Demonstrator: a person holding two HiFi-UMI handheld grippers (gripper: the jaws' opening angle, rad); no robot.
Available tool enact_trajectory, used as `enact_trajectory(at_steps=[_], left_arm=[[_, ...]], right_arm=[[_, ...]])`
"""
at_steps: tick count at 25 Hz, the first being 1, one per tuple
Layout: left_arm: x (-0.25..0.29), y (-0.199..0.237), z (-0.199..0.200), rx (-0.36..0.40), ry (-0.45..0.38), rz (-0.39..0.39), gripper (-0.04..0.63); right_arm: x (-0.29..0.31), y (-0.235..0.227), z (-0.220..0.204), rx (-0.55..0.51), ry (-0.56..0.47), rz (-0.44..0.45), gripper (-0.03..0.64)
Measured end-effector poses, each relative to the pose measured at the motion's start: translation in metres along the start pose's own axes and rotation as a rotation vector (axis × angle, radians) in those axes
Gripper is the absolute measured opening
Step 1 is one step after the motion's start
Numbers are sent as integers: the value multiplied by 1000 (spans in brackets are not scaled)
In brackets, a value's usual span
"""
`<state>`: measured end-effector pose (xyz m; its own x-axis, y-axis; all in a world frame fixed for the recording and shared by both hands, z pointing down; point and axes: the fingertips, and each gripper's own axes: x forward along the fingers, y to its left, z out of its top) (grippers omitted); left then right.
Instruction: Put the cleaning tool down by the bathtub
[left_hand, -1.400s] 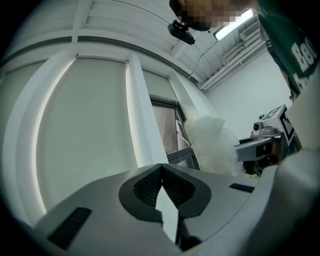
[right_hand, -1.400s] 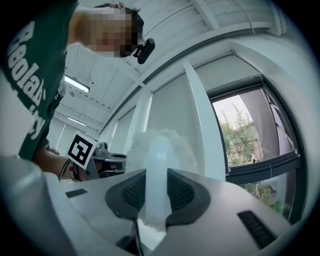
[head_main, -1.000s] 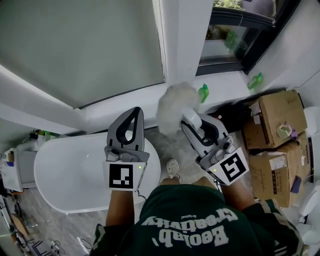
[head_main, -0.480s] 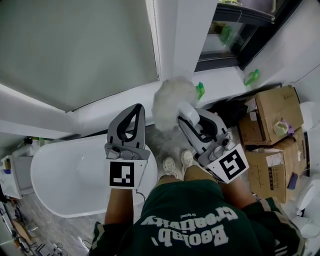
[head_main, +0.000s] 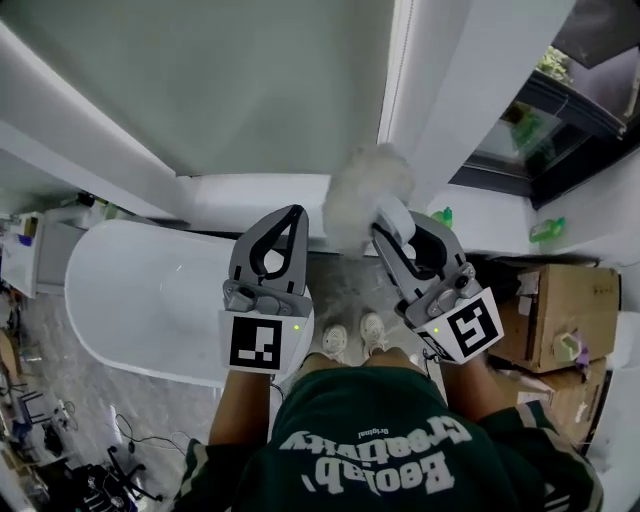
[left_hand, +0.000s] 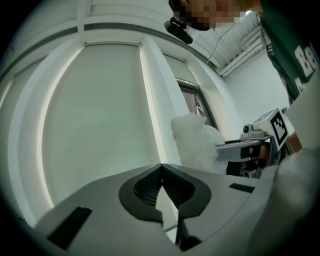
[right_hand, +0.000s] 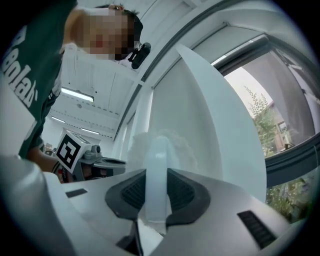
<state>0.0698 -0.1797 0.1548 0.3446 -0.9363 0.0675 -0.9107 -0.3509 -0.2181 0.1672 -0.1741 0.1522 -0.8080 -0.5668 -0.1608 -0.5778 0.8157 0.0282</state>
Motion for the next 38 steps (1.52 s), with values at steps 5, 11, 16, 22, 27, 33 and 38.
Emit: enact_trajectory(at_steps=[5, 11, 16, 22, 27, 33, 38], left_arm=[[-3, 4, -6, -7, 46, 100, 9], [-12, 5, -5, -14, 47, 210, 9], [-30, 9, -8, -14, 77, 305, 9], [-60, 19, -15, -20, 106, 397, 9], [-71, 30, -23, -27, 116, 433, 9], [-76, 40, -30, -35, 110, 444, 9], [-80, 52, -38, -60, 104, 455, 9]], right_arm=[[10, -13, -4, 36, -23, 82, 94], [15, -13, -19, 71, -25, 173, 94], [24, -3, -27, 98, -18, 267, 94], [36, 15, -29, 112, -19, 343, 94], [47, 25, -31, 112, -6, 372, 94], [57, 30, -40, 112, 22, 381, 94], [68, 38, -44, 98, 33, 393, 94]])
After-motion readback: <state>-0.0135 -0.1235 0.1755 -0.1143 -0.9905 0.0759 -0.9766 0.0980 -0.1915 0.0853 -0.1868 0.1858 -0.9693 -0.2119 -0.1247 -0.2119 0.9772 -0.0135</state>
